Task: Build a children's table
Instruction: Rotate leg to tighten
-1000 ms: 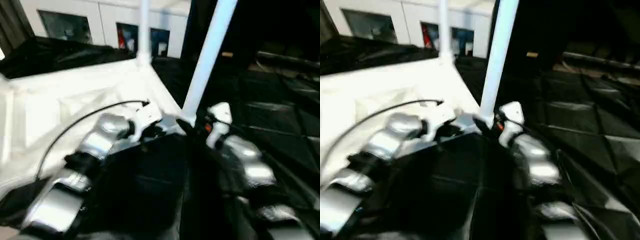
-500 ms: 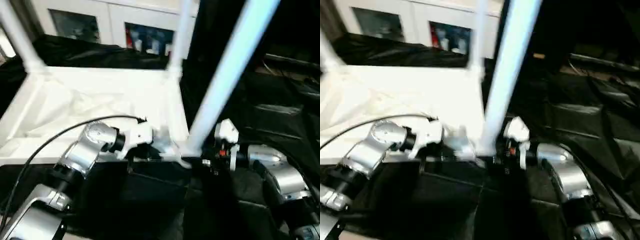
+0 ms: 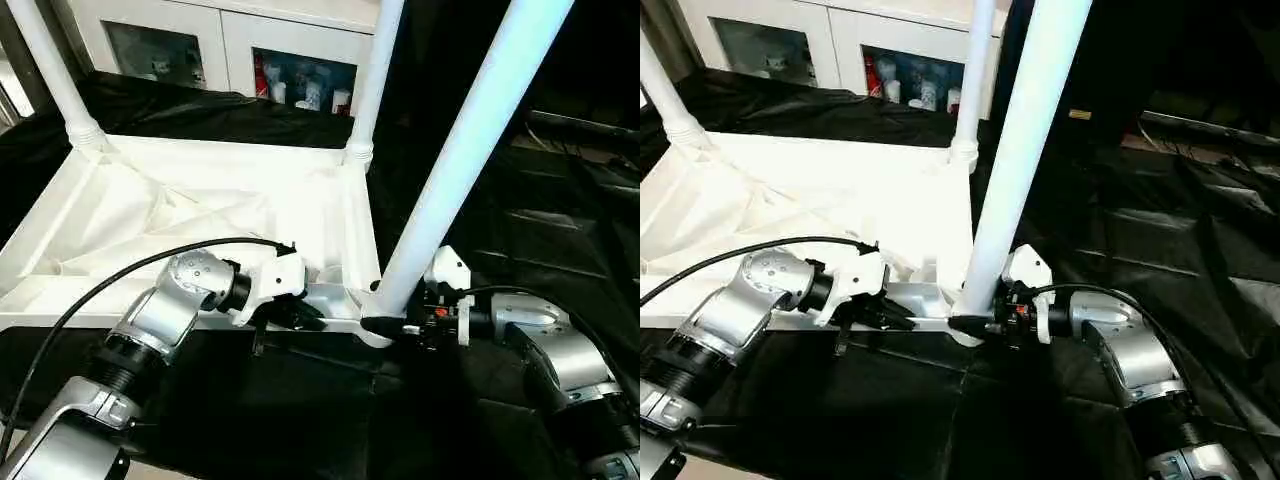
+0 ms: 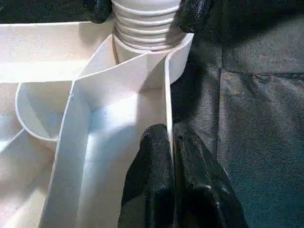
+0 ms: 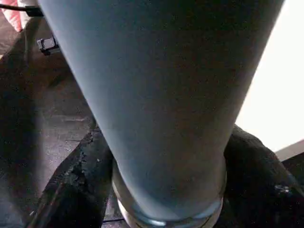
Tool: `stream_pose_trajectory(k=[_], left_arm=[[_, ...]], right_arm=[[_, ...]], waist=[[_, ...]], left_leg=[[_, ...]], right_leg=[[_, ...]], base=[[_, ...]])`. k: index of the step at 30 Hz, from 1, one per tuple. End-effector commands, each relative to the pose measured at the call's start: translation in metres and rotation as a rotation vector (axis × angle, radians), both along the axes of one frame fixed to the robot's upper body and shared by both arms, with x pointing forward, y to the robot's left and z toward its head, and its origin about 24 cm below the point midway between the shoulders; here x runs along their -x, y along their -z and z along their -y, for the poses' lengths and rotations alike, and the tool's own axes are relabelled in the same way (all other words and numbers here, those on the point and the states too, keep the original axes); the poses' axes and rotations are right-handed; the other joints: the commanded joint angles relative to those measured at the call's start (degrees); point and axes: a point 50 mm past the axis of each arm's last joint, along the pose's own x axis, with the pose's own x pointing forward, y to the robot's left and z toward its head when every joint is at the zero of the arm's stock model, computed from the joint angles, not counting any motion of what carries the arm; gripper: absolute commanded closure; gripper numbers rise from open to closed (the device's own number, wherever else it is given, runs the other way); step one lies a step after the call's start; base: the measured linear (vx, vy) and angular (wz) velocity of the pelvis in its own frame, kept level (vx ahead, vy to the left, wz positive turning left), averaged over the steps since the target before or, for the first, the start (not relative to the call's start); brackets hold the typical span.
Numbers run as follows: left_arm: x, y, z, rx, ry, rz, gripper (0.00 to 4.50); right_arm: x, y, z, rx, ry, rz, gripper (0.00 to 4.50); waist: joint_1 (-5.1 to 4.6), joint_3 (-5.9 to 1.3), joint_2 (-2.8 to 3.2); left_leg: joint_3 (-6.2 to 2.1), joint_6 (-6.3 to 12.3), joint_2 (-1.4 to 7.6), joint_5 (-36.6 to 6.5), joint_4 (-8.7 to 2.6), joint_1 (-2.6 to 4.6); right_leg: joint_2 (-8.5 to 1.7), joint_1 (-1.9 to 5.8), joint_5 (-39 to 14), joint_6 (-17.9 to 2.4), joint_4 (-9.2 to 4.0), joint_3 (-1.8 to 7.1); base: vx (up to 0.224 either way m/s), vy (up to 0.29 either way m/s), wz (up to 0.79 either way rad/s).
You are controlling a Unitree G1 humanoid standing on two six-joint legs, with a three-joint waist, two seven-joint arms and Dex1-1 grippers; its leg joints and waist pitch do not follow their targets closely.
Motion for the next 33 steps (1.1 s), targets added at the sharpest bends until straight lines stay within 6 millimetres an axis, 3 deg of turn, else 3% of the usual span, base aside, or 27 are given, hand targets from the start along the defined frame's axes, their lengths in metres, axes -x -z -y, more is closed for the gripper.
stream_pose_trajectory(k=[1, 5, 8, 10, 12, 16, 18, 19, 20, 21, 23, 26, 29, 30, 32, 33], left_arm=[[0.005, 0.003, 0.008, 0.021, 0.022, -0.01, 4.5], [-0.005, 0.005, 0.01, 0.042, -0.112, 0.001, 4.5], [-0.013, 0.008, 0.012, 0.039, -0.214, 0.014, 4.5], [-0.023, 0.013, 0.017, 0.019, -0.335, 0.037, 4.5], [-0.03, 0.015, 0.023, 0.016, -0.417, 0.048, 4.5], [-0.039, 0.016, 0.041, 0.011, -0.533, 0.055, 4.5], [-0.039, 0.015, 0.048, 0.012, -0.54, 0.057, 4.5], [-0.039, 0.014, 0.055, 0.019, -0.529, 0.058, 4.5], [-0.039, 0.014, 0.058, 0.023, -0.522, 0.058, 4.5], [-0.039, 0.013, 0.061, 0.025, -0.513, 0.061, 4.5], [-0.039, 0.013, 0.061, 0.014, -0.495, 0.069, 4.5], [-0.037, 0.013, 0.058, 0.014, -0.452, 0.07, 4.5], [-0.034, 0.014, 0.052, 0.009, -0.402, 0.071, 4.5], [-0.031, 0.014, 0.045, 0.007, -0.363, 0.058, 4.5], [-0.03, 0.015, 0.042, 0.005, -0.352, 0.051, 4.5], [-0.026, 0.014, 0.036, 0.011, -0.302, 0.038, 4.5]], right_arm=[[0.004, 0.003, -0.005, 0.008, -0.022, -0.003, 1.73], [-0.002, 0.015, -0.005, 0.0, 0.135, -0.017, 1.76], [-0.009, 0.025, -0.007, 0.002, 0.292, -0.026, 1.76], [-0.015, 0.04, -0.013, 0.004, 0.489, -0.067, 1.76], [-0.018, 0.049, -0.02, 0.001, 0.624, -0.106, 1.77], [-0.029, 0.06, -0.036, 0.038, 0.822, -0.142, 1.77], [-0.031, 0.061, -0.043, 0.036, 0.837, -0.141, 1.77], [-0.033, 0.06, -0.051, 0.029, 0.838, -0.139, 1.77], [-0.034, 0.059, -0.054, 0.022, 0.83, -0.136, 1.21], [-0.035, 0.058, -0.057, 0.016, 0.822, -0.133, 1.07], [-0.036, 0.056, -0.061, 0.0, 0.802, -0.129, 1.04], [-0.038, 0.05, -0.06, 0.008, 0.751, -0.088, 0.66], [-0.039, 0.043, -0.052, -0.005, 0.691, -0.044, 0.66], [-0.038, 0.034, -0.041, -0.019, 0.618, 0.0, 0.66], [-0.037, 0.031, -0.037, -0.025, 0.59, 0.015, 0.66], [-0.035, 0.021, -0.025, -0.047, 0.525, 0.047, 0.66]], waist=[[0.16, -3.58, -0.43], [0.12, -3.37, -0.51], [-0.07, -3.1, -0.46], [-0.41, -2.78, -0.29], [-0.49, -2.68, -0.26], [-0.79, -2.42, 0.09], [-0.79, -2.46, 0.28], [-0.73, -2.6, 0.22], [-0.74, -2.63, 0.22], [-0.67, -2.64, 0.25], [-0.65, -2.72, 0.27], [-0.59, -2.88, 0.28], [-0.7, -2.77, 0.18], [-0.39, -2.89, 0.14], [-0.37, -3.0, 0.14], [-0.3, -3.17, -0.08]], left_leg=[[-0.93, 7.61, 3.43, 0.9, -3.22, 0.18], [-0.91, 6.11, 3.38, -1.2, -3.31, 0.2], [-0.96, 3.16, 3.28, -5.7, -3.57, 0.45], [-1.26, 1.01, 3.24, -7.9, -4.09, 0.27], [-1.44, -0.51, 3.04, -10.7, -4.22, 0.57], [-1.55, -1.65, 3.03, -13.5, -4.55, 1.02], [-1.82, -2.13, 2.93, -14.9, -4.59, 1.18], [-1.82, -1.91, 3.03, -14.8, -4.72, 1.23], [-1.77, -1.79, 3.06, -14.8, -4.7, 1.21], [-1.75, -1.28, 3.0, -14.2, -4.81, 1.02], [-1.72, -0.91, 3.02, -13.8, -4.84, 0.99], [-1.65, -0.28, 3.12, -12.2, -4.85, 0.84], [-1.66, 0.31, 3.08, -12.6, -4.91, 0.55], [-1.68, 0.86, 3.13, -11.7, -4.79, 0.53], [-1.53, 1.53, 3.26, -10.4, -4.62, 0.47], [-1.42, 2.68, 3.13, -7.6, -4.42, 0.09]], right_leg=[[-5.02, 3.49, 4.2, -16.4, -2.94, 2.96], [-5.0, 3.34, 0.6, -15.6, -3.28, 3.03], [-5.05, 2.96, -8.1, -14.0, -4.27, 3.04], [-4.99, 2.79, -13.7, -12.0, -4.78, 2.98], [-5.13, 2.58, -20.2, -9.6, -5.61, 2.95], [-5.04, 1.97, -22.4, -8.8, -6.12, 3.12], [-5.22, 2.1, -24.5, -8.1, -6.32, 3.07], [-5.08, 2.17, -22.5, -8.0, -6.31, 3.09], [-5.07, 2.11, -21.4, -8.3, -6.21, 3.14], [-5.02, 2.32, -19.0, -8.8, -6.09, 3.12], [-4.94, 2.42, -17.8, -9.1, -5.97, 3.1], [-4.97, 2.59, -14.8, -10.0, -5.74, 3.06], [-5.13, 2.73, -16.3, -9.8, -5.93, 3.06], [-5.22, 2.9, -16.3, -9.3, -6.02, 3.02], [-5.24, 2.88, -14.0, -9.9, -5.74, 3.13], [-5.13, 3.24, -10.2, -10.7, -5.25, 3.08]], base=[[0.0, 0.0, 0.0], [0.0, 0.0, 0.0], [0.0, 0.0, 0.0], [-0.028, 0.002, -0.02], [0.0, 0.0, 0.0], [0.0, 0.0, 0.0], [0.0, 0.0, 0.0], [0.0, 0.0, 0.0], [0.0, 0.0, 0.0], [0.0, 0.0, 0.0], [0.0, 0.0, 0.0], [0.0, 0.0, 0.0], [0.0, 0.0, 0.0], [0.0, 0.0, 0.0], [0.0, 0.0, 0.0], [0.0, 0.0, 0.0]])
